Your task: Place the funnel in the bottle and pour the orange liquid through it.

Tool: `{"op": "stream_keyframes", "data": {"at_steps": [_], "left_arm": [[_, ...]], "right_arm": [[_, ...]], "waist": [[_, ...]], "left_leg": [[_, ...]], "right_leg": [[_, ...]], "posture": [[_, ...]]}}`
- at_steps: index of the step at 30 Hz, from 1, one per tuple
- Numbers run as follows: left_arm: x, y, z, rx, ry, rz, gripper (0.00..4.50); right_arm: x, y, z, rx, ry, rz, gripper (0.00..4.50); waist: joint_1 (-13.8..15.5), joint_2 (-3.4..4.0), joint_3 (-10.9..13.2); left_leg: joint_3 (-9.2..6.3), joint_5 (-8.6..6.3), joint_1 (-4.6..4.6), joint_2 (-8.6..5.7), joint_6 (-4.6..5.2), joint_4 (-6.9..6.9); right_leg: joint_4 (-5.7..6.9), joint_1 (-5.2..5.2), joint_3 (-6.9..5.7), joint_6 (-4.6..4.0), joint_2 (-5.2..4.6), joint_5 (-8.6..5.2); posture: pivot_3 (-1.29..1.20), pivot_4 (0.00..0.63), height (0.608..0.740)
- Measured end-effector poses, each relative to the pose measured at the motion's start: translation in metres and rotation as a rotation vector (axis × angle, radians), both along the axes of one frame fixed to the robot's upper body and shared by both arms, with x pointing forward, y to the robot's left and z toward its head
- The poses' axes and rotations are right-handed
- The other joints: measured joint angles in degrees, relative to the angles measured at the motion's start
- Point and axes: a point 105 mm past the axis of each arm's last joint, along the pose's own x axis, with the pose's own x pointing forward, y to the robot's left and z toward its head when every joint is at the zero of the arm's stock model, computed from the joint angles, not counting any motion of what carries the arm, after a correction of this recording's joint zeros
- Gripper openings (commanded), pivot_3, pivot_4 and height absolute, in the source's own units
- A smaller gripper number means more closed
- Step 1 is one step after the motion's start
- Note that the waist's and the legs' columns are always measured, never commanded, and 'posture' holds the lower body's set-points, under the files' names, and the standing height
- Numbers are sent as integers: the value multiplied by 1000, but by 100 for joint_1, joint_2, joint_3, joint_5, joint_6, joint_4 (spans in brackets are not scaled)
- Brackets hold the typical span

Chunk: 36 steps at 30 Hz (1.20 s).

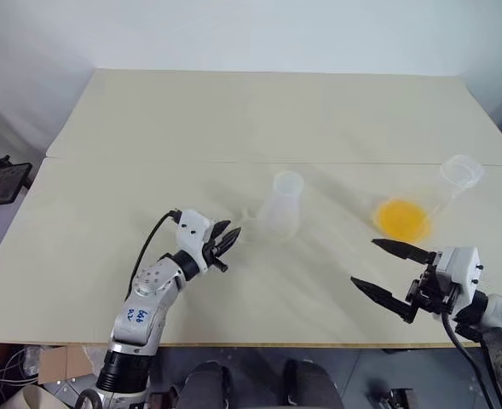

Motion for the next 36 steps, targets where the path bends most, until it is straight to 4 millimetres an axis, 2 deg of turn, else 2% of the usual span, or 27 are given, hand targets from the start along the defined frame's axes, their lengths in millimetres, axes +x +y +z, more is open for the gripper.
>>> {"op": "stream_keyframes", "data": {"at_steps": [1, 2, 8, 11, 14, 17, 21, 23, 26, 31, 36], "left_arm": [[0, 0, 1, -2, -3, -1, 109], [1, 1, 2, -7, -4, -2, 46], [5, 13, 23, -55, -50, -76, 46], [-1, 20, 28, -44, -31, -176, 46], [-12, 50, 37, 15, 39, -300, 46], [-20, 82, 57, 116, 90, -403, 46], [-6, 108, 91, 130, 75, -424, 46], [1, 106, 113, 95, 54, -456, 46], [1, 90, 146, 38, 34, -561, 46], [-1, 47, 168, 55, 175, -797, 46], [-2, 21, 198, 79, 219, -943, 46]], "right_arm": [[0, 0, 0, -4, -3, -2, 4500], [1, 0, 0, -5, -6, -3, 4500], [3, -1, 1, 2, -33, -29, 4500], [2, -1, 0, 10, -32, -42, 4500], [0, 0, 1, 27, -37, -62, 4500], [-1, -5, 0, 46, -40, -108, 4500], [-3, -4, 7, 66, -84, -135, 4500], [-5, -4, 4, 81, -81, -153, 4500], [-8, -5, 1, 91, -79, -172, 4500], [-10, -7, 3, 136, -102, -233, 4500], [-13, -14, 15, 173, -169, -310, 4500]], "waist": [[0, 0, 0], [1, 0, 0], [-4, 0, 0], [-9, 0, 0], [-30, 0, 0], [-25, 1, 1], [22, 1, 1], [22, -2, 2], [-13, -3, 2], [-32, -7, 5], [-40, -7, 5]], "left_leg": [[-1, 0, 0, 0, 0, 0], [-1, 0, 0, 0, 0, 0], [0, 0, 0, 1, 0, 0], [0, 0, 0, 3, -1, -1], [6, 2, -3, 7, -4, -4], [14, 2, -4, 6, -5, -5], [11, 2, -6, 0, -5, -4], [19, 2, -13, -3, -5, -4], [22, 1, -13, -5, -6, -10], [46, 8, -13, -2, -18, -11], [52, 9, -12, 0, -18, -16]], "right_leg": [[0, 0, 0, 0, 0, 0], [0, 0, 0, 0, 0, 0], [0, -1, -1, 0, 1, 0], [2, -2, -2, 0, 3, 0], [10, -15, 0, -1, 6, -1], [10, -19, 1, -2, 6, -1], [6, -12, 0, -1, 5, -1], [7, -13, -9, -1, 6, -1], [11, -19, -9, 0, 5, -1], [15, -22, -11, 1, 12, -2], [14, -28, -5, 1, 13, -3]], "posture": [[0, 150, 740], [0, 150, 740], [0, 150, 740], [0, 150, 740], [0, 150, 740], [0, 150, 740], [0, 150, 740], [0, 150, 740], [0, 150, 740], [0, 150, 740], [0, 150, 740]]}}
